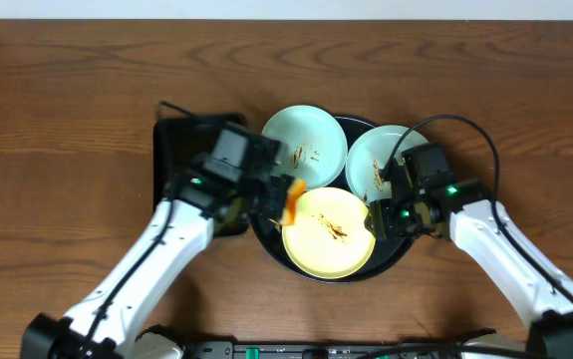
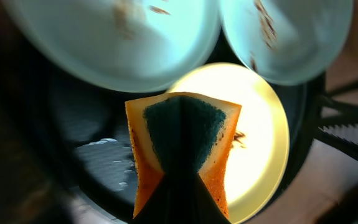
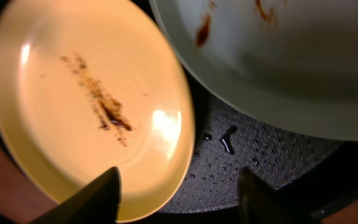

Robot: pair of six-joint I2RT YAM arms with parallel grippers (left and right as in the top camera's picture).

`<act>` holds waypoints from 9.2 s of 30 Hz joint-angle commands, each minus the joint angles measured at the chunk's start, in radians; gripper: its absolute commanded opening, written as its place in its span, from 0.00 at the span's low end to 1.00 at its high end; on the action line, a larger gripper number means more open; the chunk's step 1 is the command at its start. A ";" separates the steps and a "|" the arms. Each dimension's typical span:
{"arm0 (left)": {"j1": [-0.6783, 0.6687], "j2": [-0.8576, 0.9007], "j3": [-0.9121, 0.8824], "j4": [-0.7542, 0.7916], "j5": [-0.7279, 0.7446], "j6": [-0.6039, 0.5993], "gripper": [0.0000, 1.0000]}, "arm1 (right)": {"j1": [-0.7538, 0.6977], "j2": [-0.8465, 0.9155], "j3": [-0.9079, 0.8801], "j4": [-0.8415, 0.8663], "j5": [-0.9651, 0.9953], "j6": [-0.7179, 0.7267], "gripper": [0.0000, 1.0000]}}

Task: Clean dirty plates on tray and stack at the side
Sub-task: 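Scrub the yellow plate with the held sponge, right gripper holding plate, then move the sponge back over the black rectangular tray with left gripper, then grip the yellow plate rim with the right gripper and lift it, then carry the yellow plate right and set it on the table, then grip the right light-blue plate rim with the right gripper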

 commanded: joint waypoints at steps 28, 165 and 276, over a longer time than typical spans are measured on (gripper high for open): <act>-0.319 0.325 0.020 0.290 -0.017 -0.547 0.08 | 0.009 0.189 0.003 0.036 0.006 0.090 0.01; 0.493 0.226 0.003 -0.071 -0.249 -0.022 0.09 | 0.281 -0.213 -0.039 0.165 0.726 -0.088 0.01; 0.493 0.226 0.003 -0.071 -0.249 -0.023 0.09 | -0.901 0.175 0.193 0.156 0.133 0.164 0.29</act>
